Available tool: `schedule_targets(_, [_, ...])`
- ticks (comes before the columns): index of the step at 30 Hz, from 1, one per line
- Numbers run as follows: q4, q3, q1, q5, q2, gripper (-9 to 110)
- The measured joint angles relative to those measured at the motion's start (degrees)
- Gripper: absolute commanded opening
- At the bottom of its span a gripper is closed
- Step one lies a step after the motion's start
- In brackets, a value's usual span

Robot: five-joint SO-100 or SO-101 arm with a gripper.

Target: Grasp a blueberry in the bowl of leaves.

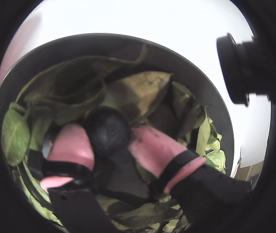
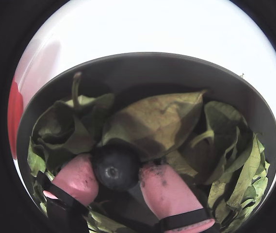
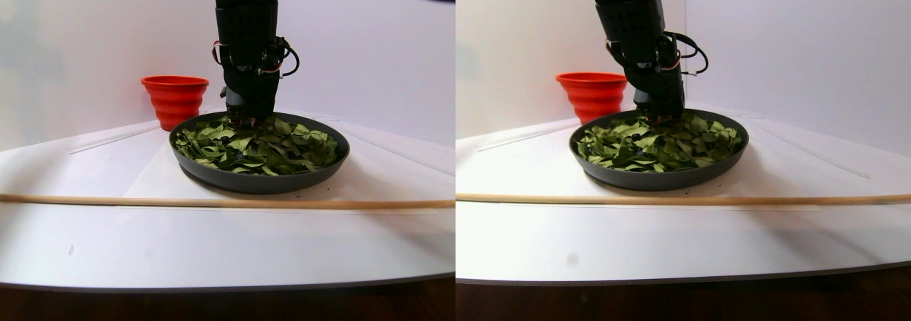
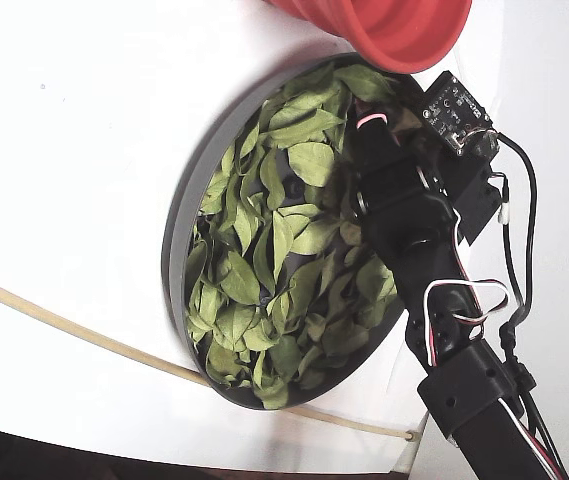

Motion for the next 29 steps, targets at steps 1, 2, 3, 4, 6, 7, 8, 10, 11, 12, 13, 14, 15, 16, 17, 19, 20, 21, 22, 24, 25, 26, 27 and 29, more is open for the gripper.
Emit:
schedule_targets(1, [0.0,0.0,0.0,0.0,0.0,15])
schedule_targets(2, [0.0,0.09,0.0,0.0,0.0,15])
schedule_targets(3, [0.0,0.18,0.0,0.0,0.0,15])
schedule_targets(4, [0.0,0.35,0.0,0.0,0.09,14])
schedule_targets(6, [0.0,1.58,0.0,0.26,1.23,14])
schedule_targets(7, [0.0,2.29,0.0,0.44,1.58,14])
schedule_targets(8, [0.0,2.9,0.0,0.44,1.93,14])
schedule_targets(10, [0.0,4.04,0.0,0.44,2.81,14])
schedule_targets(11, [0.0,4.39,0.0,0.44,3.16,14])
schedule_targets(12, [0.0,4.75,0.0,0.44,3.34,14])
schedule_targets(13, [0.0,5.01,0.0,0.44,3.34,14])
schedule_targets(14, [0.0,5.27,0.0,0.44,3.43,14])
schedule_targets(15, [0.0,5.62,0.0,0.44,3.78,14])
schedule_targets(16, [0.0,6.06,0.0,0.44,4.22,14])
schedule_targets(17, [0.0,6.68,0.0,0.44,4.66,14])
schedule_targets(19, [0.0,7.56,0.0,0.44,5.36,14])
schedule_targets(20, [0.0,8.0,0.0,0.44,5.62,14])
schedule_targets(21, [0.09,8.44,0.0,0.44,5.98,14])
schedule_targets(22, [0.09,8.79,0.0,0.44,6.24,14])
schedule_targets(24, [0.09,9.58,0.0,0.44,7.21,14])
schedule_targets(25, [0.09,10.11,0.0,0.53,7.73,14])
schedule_targets(26, [0.09,10.46,0.0,0.79,8.26,14])
schedule_targets(27, [0.09,10.81,0.0,1.05,8.79,14])
schedule_targets(29, [0.09,11.43,0.0,1.05,9.84,14])
